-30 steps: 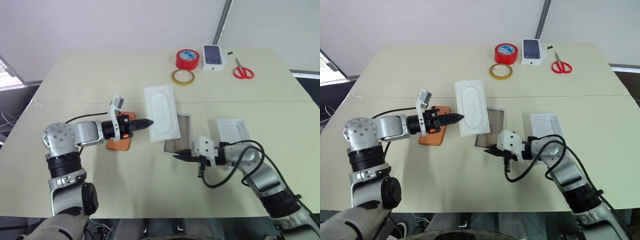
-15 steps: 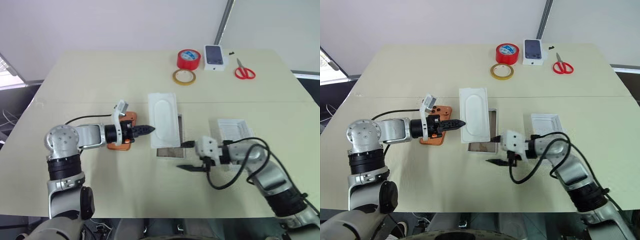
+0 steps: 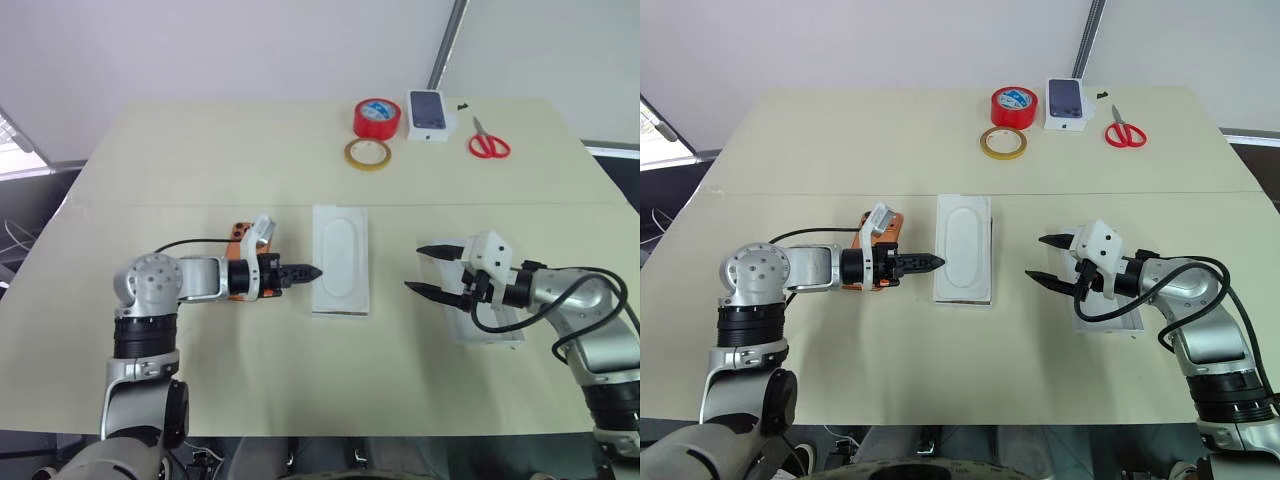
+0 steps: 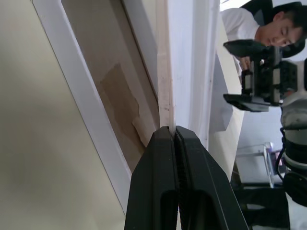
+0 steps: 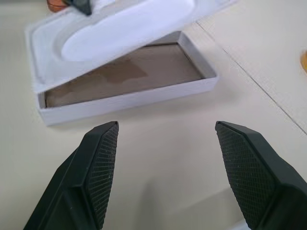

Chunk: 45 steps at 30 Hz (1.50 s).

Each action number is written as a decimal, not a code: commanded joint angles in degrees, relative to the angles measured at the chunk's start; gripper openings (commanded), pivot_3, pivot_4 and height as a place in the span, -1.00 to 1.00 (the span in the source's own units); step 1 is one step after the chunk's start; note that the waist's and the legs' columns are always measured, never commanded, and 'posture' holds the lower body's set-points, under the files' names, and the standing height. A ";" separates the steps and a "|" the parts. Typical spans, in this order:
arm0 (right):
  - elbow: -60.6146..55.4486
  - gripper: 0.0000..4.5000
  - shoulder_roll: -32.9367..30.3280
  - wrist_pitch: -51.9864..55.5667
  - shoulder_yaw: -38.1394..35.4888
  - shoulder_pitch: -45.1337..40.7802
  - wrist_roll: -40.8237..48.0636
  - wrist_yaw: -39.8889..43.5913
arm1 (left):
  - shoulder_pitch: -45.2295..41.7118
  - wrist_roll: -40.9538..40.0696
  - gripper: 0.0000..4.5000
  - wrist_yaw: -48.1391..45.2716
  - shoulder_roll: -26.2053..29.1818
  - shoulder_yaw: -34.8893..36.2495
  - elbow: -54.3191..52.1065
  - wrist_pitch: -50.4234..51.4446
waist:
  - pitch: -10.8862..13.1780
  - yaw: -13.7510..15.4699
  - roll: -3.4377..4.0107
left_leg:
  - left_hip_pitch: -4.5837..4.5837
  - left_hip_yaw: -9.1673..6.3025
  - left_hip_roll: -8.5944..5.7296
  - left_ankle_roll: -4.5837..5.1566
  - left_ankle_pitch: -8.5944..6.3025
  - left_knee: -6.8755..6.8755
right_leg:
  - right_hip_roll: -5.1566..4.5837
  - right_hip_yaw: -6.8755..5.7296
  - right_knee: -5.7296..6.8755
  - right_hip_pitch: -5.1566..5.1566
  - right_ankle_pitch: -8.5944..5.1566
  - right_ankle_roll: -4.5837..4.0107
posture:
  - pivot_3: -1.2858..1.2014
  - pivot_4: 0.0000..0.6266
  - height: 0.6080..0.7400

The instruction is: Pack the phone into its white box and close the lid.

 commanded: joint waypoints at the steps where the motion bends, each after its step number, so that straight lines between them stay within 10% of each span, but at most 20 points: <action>1: -1.64 0.49 0.00 -0.74 -1.27 0.53 0.69 -0.47 | -0.43 0.71 -1.00 -1.50 0.46 -0.09 -0.30 -1.31 | 0.00 0.04 0.00 | 0.00 0.00 0.00 0.00 0.00 0.00 | 0.00 0.00 0.00 0.00 0.00 0.00 | 0.03 -0.52 1.00; 9: -1.66 0.52 0.80 -1.15 -0.14 -0.25 0.34 -1.34 | -1.03 2.69 0.74 -3.22 0.64 -1.89 -1.00 -3.41 | 0.00 -0.03 0.00 | 0.00 0.00 0.00 0.00 0.00 0.00 | 0.00 0.00 0.00 0.00 0.00 0.00 | 0.03 -0.52 1.00; 17: -3.16 0.52 6.37 5.05 1.13 -5.64 3.18 -5.88 | -0.65 7.42 0.74 -10.13 5.03 -2.87 -6.57 -18.28 | 0.00 -0.34 0.01 | 0.01 0.00 0.01 -0.01 0.01 -0.01 | 0.00 0.00 0.01 -0.01 0.00 0.00 | 0.03 -0.52 1.00; 25: -0.42 -0.95 16.63 5.75 11.50 -13.82 -4.93 -14.40 | 6.32 25.53 0.77 -21.42 14.71 -8.36 -3.80 -48.56 | 0.01 -1.35 0.04 | 0.02 0.00 0.02 -0.04 0.02 -0.13 | 0.00 0.00 -0.01 -0.07 -0.01 -0.02 | 0.03 -0.52 1.00; 35: 5.12 -0.98 17.81 3.58 22.47 -15.79 -20.36 -18.90 | 15.89 29.83 0.77 -33.96 17.36 -2.74 1.75 -74.35 | 0.00 -1.54 0.04 | -0.73 0.05 0.00 0.06 -0.02 0.03 | -0.06 -0.01 0.01 -0.77 0.01 -0.02 | 0.03 -0.52 1.00; 45: -0.56 -0.98 11.72 4.45 26.09 -15.62 -20.54 -6.81 | 18.89 31.64 0.77 -33.70 16.09 -2.96 1.95 -77.62 | 0.00 -1.26 0.02 | -0.85 0.04 0.00 0.43 -0.21 0.13 | -0.05 -0.02 0.08 -0.83 0.06 -0.09 | 0.03 -0.52 1.00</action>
